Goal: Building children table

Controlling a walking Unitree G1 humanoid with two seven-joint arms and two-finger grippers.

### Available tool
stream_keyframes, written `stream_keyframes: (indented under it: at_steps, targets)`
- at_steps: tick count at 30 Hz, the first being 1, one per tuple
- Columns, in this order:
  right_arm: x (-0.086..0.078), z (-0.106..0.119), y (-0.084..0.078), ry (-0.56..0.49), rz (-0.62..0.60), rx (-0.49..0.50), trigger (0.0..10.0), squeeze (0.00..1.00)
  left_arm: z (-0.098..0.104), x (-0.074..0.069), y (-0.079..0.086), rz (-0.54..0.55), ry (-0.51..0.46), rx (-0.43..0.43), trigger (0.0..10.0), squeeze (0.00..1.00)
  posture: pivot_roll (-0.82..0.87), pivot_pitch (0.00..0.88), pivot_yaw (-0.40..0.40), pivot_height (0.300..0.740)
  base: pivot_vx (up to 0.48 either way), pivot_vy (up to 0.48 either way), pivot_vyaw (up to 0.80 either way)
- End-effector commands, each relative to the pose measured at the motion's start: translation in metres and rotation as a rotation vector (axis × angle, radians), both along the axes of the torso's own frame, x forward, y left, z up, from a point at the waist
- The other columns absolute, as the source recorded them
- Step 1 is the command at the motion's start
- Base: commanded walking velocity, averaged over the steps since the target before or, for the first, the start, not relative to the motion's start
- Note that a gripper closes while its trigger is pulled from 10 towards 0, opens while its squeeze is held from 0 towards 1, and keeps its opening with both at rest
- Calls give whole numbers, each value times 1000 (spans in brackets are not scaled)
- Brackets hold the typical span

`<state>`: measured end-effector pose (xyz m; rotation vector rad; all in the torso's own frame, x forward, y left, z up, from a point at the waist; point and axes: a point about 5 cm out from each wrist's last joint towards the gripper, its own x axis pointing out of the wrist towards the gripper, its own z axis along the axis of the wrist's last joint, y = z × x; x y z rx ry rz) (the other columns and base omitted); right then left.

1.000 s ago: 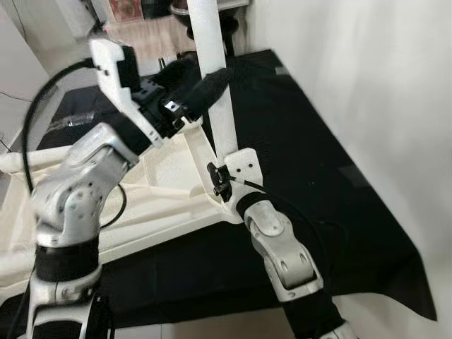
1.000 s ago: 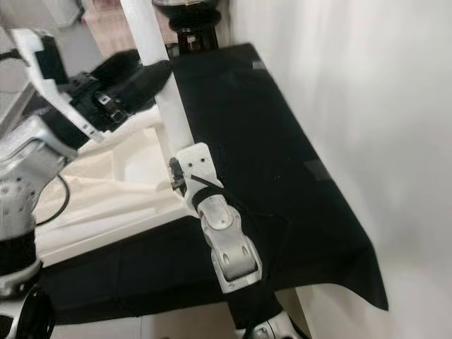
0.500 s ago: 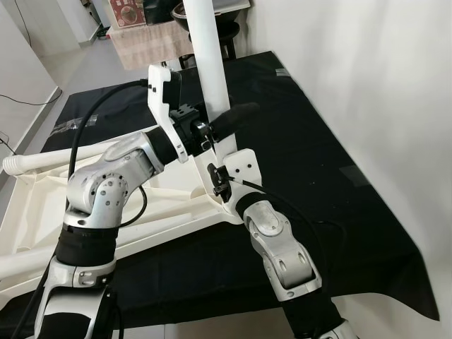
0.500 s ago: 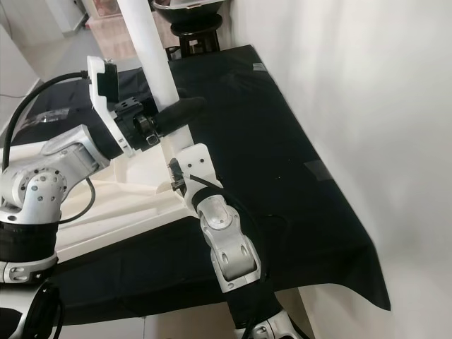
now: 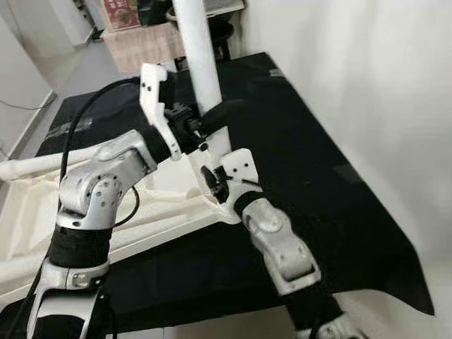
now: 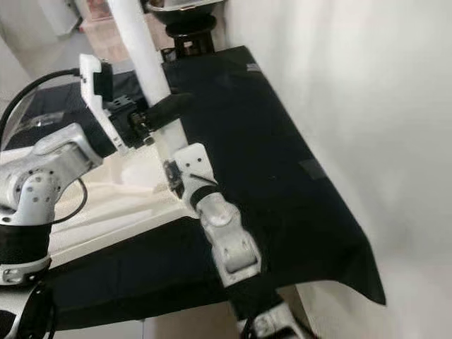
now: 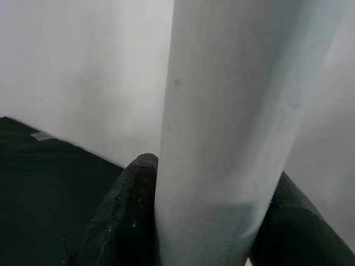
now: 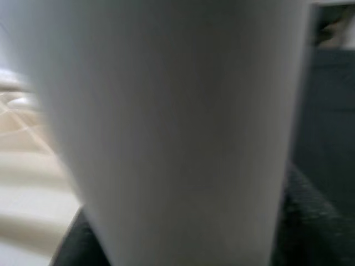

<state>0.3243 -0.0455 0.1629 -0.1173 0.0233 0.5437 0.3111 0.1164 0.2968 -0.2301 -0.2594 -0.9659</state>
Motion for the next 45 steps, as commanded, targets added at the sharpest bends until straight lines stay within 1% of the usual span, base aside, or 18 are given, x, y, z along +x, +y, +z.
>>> stream_keyframes:
  at_steps: [1, 2, 3, 4, 5, 6, 9, 10, 12, 15, 16, 17, 20, 27, 28, 29, 35, 45]
  targets:
    - [6, 13, 3, -26, 116, 56, 10000, 1000, -3, -8, -5, -68, 0, 11, 0, 0, -20, 63, 127, 740, 0, 0, 0]
    - [6, 13, 3, -26, 116, 56, 10000, 1000, -3, -8, -5, -68, 0, 11, 0, 0, -20, 63, 127, 740, 0, 0, 0]
    - [11, 21, -3, -55, 242, 22, 10000, 1000, -3, -9, -4, -67, -3, 11, 0, 0, -25, 59, 125, 740, 0, 0, 0]
    - [14, 27, -9, -98, 337, -45, 10000, 1000, -3, -9, -4, -66, -5, 12, 0, 0, -22, 56, 123, 740, 0, 0, 0]
    - [17, 29, -14, -110, 404, -101, 10000, 1000, -3, -9, -4, -66, -6, 11, 0, 0, -22, 56, 123, 740, 0, 0, 0]
    - [17, 29, -14, -110, 404, -101, 10000, 1000, -3, -9, -4, -66, -6, 11, 0, 0, -22, 56, 123, 740, 0, 0, 0]
    - [18, 33, -20, -94, 565, -136, 10000, 1000, -3, -9, -4, -67, -10, 7, 0, 0, -24, 53, 123, 740, 0, 0, 0]
    - [18, 33, -20, -94, 565, -136, 10000, 1000, -3, -9, -4, -67, -10, 7, 0, 0, -24, 53, 123, 740, 0, 0, 0]
    - [23, 36, -21, -91, 625, -144, 10000, 1000, -2, -9, -5, -68, -13, 1, 0, 0, -22, 53, 122, 740, 0, 0, 0]
    - [30, 40, -20, -99, 630, -160, 10000, 1000, -2, -10, -6, -69, -16, -3, 0, 0, -18, 54, 120, 740, 0, 0, 0]
    - [32, 42, -18, -90, 667, -158, 10000, 0, -1, -10, -7, -68, -18, -8, 0, 0, -13, 54, 118, 740, 0, 0, 0]
    - [32, 42, -18, -90, 667, -158, 10000, 0, -1, -10, -7, -68, -18, -8, 0, 0, -13, 54, 118, 740, 0, 0, 0]
    - [32, 47, -11, -52, 822, -90, 10000, 0, 0, -10, -7, -67, -21, -15, 0, 0, -9, 53, 115, 740, 0, 0, 0]
    - [34, 44, -6, -25, 913, -96, 10000, 0, 1, -11, -8, -69, -24, -18, 0, 0, -5, 54, 108, 740, 0, 0, 0]
    - [34, 44, -4, -18, 926, -97, 2353, 0, 1, -11, -8, -70, -25, -20, 0, 0, -5, 54, 109, 740, 0, 0, 0]
    - [35, 44, -3, -10, 941, -91, 0, 0, 1, -11, -9, -72, -26, -23, 0, 0, -4, 54, 108, 740, 0, 0, 0]
    - [36, 42, -3, -1, 950, -94, 0, 0, 1, -11, -10, -74, -28, -24, 0, 0, -3, 54, 106, 740, 0, 0, 0]
    - [39, 30, -5, 15, 887, -100, 0, 0, 0, -12, -12, -65, -45, -21, 0, 0, -11, 54, 99, 740, 0, 0, 0]
